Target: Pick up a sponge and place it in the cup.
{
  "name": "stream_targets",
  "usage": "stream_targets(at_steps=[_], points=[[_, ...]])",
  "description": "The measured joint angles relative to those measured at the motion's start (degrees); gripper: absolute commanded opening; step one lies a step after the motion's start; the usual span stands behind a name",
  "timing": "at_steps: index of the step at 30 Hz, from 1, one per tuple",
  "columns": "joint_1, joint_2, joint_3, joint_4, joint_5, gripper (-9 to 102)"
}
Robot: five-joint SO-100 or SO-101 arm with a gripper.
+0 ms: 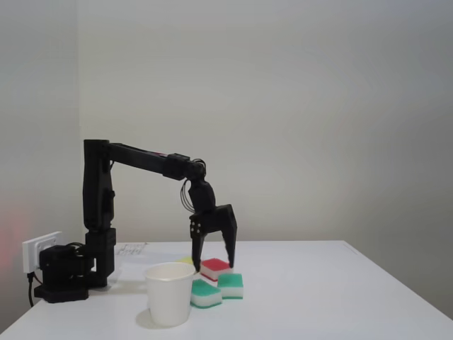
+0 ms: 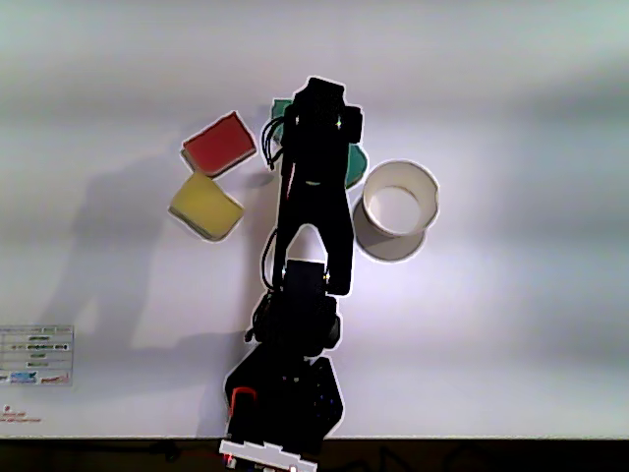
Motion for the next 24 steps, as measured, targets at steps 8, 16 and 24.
stream_targets(at_steps=[8,16,24], points=[[0.00,-12.04,-11.43,0.00,1.67,33],[-0.44,-16.79,-16.44,0.35,3.60,32],[-1.23,-17.84,-16.44,0.35,5.63,31]])
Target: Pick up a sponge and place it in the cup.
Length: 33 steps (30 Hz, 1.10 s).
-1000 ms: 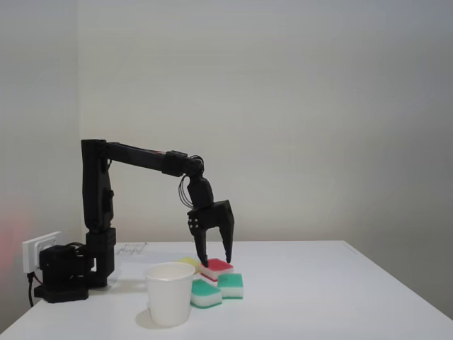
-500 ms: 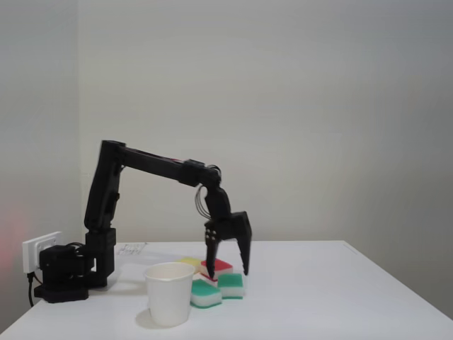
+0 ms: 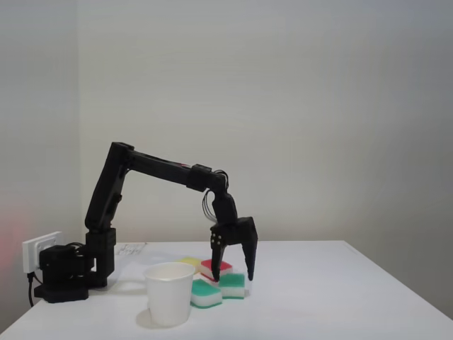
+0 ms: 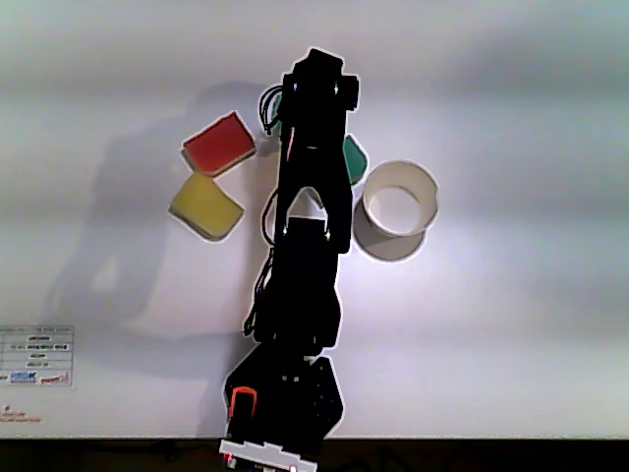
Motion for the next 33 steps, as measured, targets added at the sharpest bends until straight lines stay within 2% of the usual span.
stream_targets(at_steps=[4,9,16,25,33], points=[[-0.70,-1.14,0.00,-0.70,0.00,30],[0.53,-3.69,-0.09,-1.58,1.49,22],[-0.44,-5.62,-2.20,-1.58,5.36,0],[-0.70,-6.68,-2.90,-1.14,8.00,0],[-1.05,-0.70,-5.71,10.37,8.70,0]])
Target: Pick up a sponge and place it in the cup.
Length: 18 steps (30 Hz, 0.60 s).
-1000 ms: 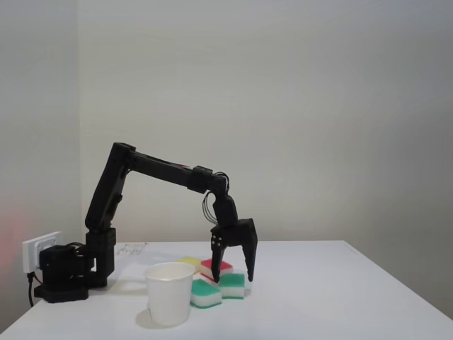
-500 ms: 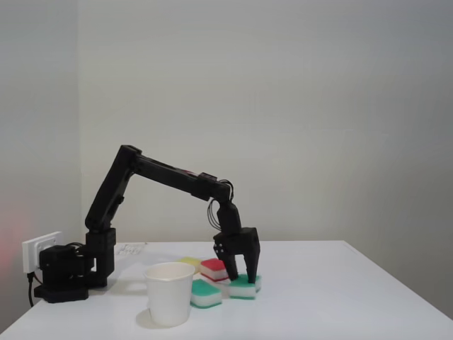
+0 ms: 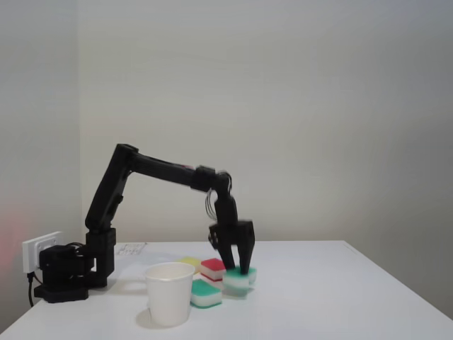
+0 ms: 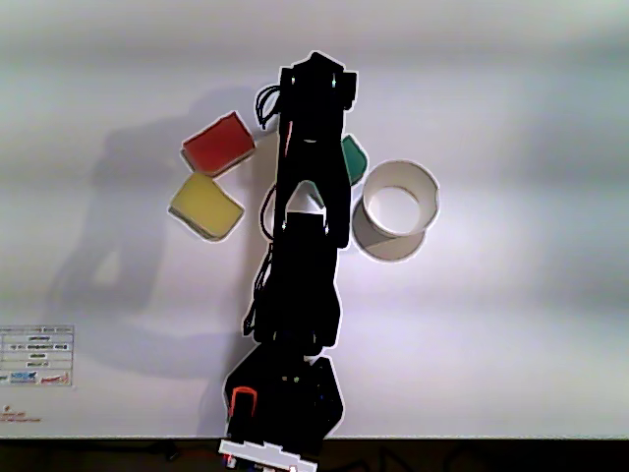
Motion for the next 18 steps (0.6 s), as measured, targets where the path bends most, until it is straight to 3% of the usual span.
stream_targets(at_steps=[8,18], points=[[-1.49,8.61,-6.86,9.93,2.11,0],[1.05,20.48,-7.82,14.50,1.14,0]])
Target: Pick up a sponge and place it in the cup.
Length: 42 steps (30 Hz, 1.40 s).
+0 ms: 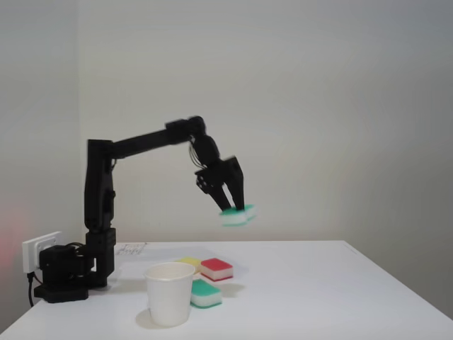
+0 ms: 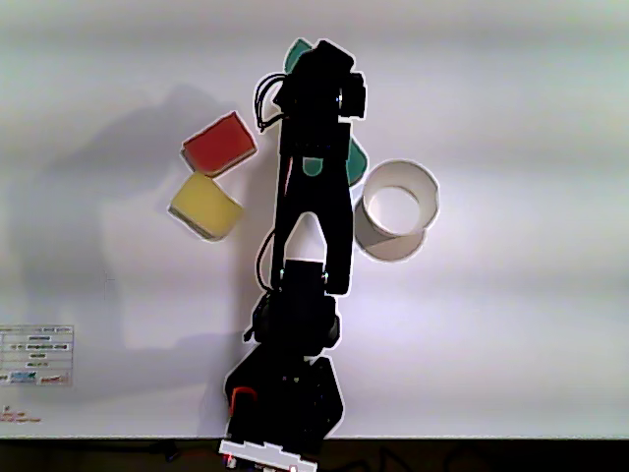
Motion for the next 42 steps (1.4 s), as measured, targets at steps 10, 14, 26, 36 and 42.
stream_targets(at_steps=[10,14,26,36,42], points=[[6.68,22.24,17.67,1.58,-6.94,0],[11.51,31.55,26.19,1.85,-9.23,0],[22.76,42.45,38.14,3.60,-14.24,0],[27.16,36.47,40.17,-2.81,-17.14,0],[29.88,32.43,40.52,-6.15,-19.42,0]])
